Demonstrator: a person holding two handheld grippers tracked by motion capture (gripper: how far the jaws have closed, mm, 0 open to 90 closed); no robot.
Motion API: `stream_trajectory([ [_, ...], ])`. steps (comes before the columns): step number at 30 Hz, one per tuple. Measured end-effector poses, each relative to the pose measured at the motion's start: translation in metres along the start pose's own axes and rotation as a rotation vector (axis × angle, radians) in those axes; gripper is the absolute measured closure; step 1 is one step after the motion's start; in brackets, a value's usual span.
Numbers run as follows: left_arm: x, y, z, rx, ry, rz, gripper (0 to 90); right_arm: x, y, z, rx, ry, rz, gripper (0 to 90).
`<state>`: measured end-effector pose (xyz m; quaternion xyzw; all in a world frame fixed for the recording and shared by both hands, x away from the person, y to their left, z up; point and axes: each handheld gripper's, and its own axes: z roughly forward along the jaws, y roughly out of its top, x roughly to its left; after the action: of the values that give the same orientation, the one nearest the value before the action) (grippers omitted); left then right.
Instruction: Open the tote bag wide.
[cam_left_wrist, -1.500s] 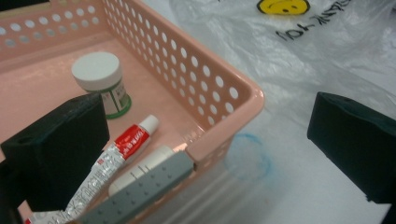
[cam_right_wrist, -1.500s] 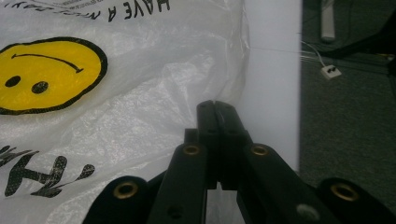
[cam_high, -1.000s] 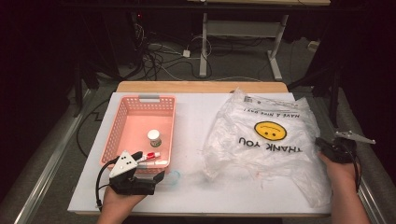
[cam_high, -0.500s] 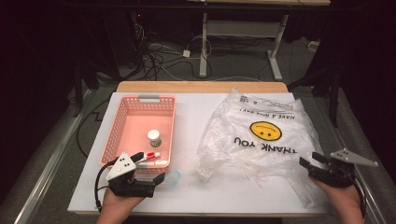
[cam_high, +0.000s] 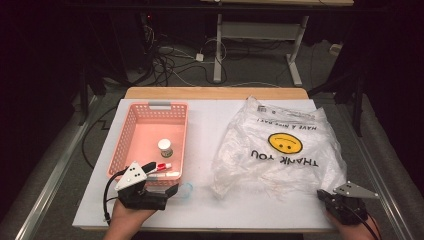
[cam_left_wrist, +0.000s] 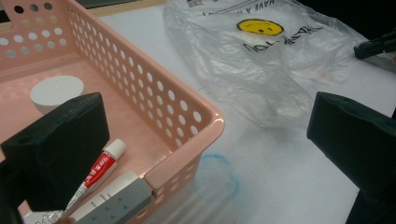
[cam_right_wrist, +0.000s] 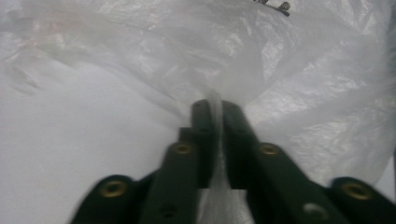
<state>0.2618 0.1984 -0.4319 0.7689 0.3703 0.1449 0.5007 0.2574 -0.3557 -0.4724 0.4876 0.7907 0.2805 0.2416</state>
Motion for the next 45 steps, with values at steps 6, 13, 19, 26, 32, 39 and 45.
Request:
stream_trajectory([
  [6,0.000,0.001,0.000,0.002,0.002,0.005,0.0,0.002,0.001,-0.002,-0.020,0.023,0.021,90.0],
  [13,0.003,0.001,-0.002,-0.010,0.013,-0.006,0.0,0.036,0.022,0.001,-0.078,0.086,-0.034,90.0],
  [19,0.005,0.001,-0.003,-0.013,0.012,-0.010,0.0,0.079,0.040,0.011,-0.102,0.176,-0.128,89.6],
  [26,0.005,0.001,-0.003,-0.013,0.007,-0.007,0.0,0.102,0.047,-0.002,-0.166,0.293,-0.143,59.8],
  [32,0.006,0.001,-0.003,-0.018,0.014,-0.009,0.0,0.051,0.043,-0.028,-0.272,0.191,-0.025,51.2],
  [39,0.004,0.001,-0.002,-0.013,0.012,-0.004,0.0,-0.017,0.041,0.006,-0.211,0.039,0.083,50.1],
  [45,0.005,0.001,-0.001,-0.009,0.011,0.000,0.0,-0.054,0.046,0.031,-0.176,-0.002,0.149,50.4],
])
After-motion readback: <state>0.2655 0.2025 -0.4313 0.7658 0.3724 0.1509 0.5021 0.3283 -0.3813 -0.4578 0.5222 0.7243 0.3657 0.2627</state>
